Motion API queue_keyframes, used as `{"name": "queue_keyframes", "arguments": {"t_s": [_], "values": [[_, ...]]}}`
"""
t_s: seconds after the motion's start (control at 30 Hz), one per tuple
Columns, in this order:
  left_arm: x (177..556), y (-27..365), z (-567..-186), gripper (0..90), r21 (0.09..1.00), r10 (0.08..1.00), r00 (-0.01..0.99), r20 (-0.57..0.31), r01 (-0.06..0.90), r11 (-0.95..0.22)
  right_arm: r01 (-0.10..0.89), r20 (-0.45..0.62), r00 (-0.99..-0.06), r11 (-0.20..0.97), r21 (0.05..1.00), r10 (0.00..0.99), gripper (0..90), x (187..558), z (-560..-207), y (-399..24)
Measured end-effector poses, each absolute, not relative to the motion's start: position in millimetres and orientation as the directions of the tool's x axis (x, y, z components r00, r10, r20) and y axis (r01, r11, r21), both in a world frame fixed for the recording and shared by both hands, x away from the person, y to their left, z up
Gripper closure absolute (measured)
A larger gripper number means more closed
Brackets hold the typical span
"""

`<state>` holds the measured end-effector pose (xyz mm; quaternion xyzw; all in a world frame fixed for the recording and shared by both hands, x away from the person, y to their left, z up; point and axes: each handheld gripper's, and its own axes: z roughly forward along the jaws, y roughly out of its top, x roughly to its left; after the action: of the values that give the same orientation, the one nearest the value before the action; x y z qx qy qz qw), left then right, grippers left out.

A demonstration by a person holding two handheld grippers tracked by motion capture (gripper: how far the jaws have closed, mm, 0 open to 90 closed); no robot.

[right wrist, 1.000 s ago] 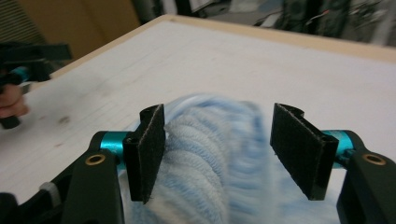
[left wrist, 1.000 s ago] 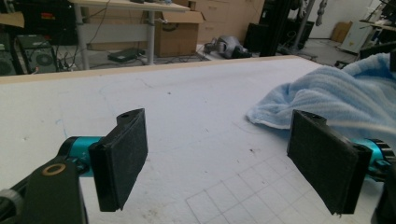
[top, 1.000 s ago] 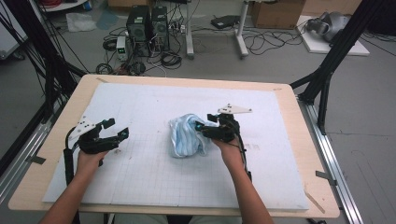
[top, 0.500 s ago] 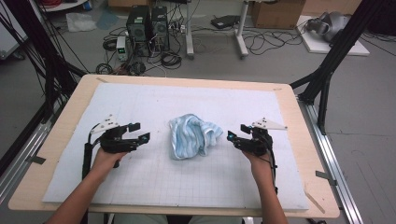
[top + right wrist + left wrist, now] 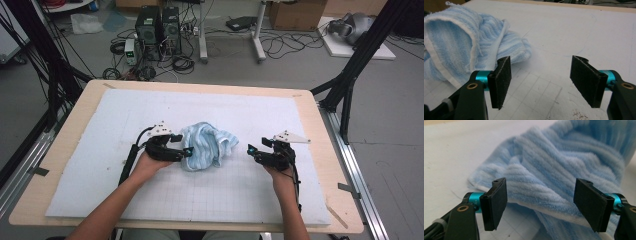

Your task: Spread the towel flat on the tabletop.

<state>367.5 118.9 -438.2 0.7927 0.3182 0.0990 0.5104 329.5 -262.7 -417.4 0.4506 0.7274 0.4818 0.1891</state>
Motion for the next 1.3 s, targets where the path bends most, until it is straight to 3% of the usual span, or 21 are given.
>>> {"name": "queue_keyframes", "arguments": {"t_s": [0.07, 0.1, 0.17, 0.37, 0.73, 1.3], "values": [[367, 116, -442, 59.6, 0.855, 0.600, 0.789, -0.134, 0.398, -0.333, 0.475, 0.161, -0.530, 0.135, 0.869, 0.832, 33.0, 329, -418, -261], [367, 116, -442, 59.6, 0.851, 0.591, 0.799, -0.114, 0.385, -0.358, 0.475, 0.161, -0.530, 0.135, 0.869, 0.832, 33.0, 329, -418, -261], [366, 122, -436, 82.4, 0.877, 0.602, 0.794, -0.082, 0.345, -0.335, 0.475, 0.149, -0.540, 0.153, 0.867, 0.828, 33.4, 329, -419, -258], [368, 161, -414, 84.0, 0.948, 0.695, 0.708, -0.123, 0.292, -0.130, 0.482, 0.139, -0.569, 0.191, 0.855, 0.810, 34.6, 330, -422, -248], [367, 228, -409, 83.9, 0.969, 0.823, 0.556, -0.116, 0.247, -0.030, 0.448, 0.115, -0.662, 0.268, 0.853, 0.741, 36.5, 329, -424, -221], [362, 255, -423, 83.4, 0.970, 0.835, 0.534, -0.134, 0.243, 0.000, 0.343, 0.060, -0.859, 0.485, 0.804, 0.508, 44.4, 325, -437, -128]]}}
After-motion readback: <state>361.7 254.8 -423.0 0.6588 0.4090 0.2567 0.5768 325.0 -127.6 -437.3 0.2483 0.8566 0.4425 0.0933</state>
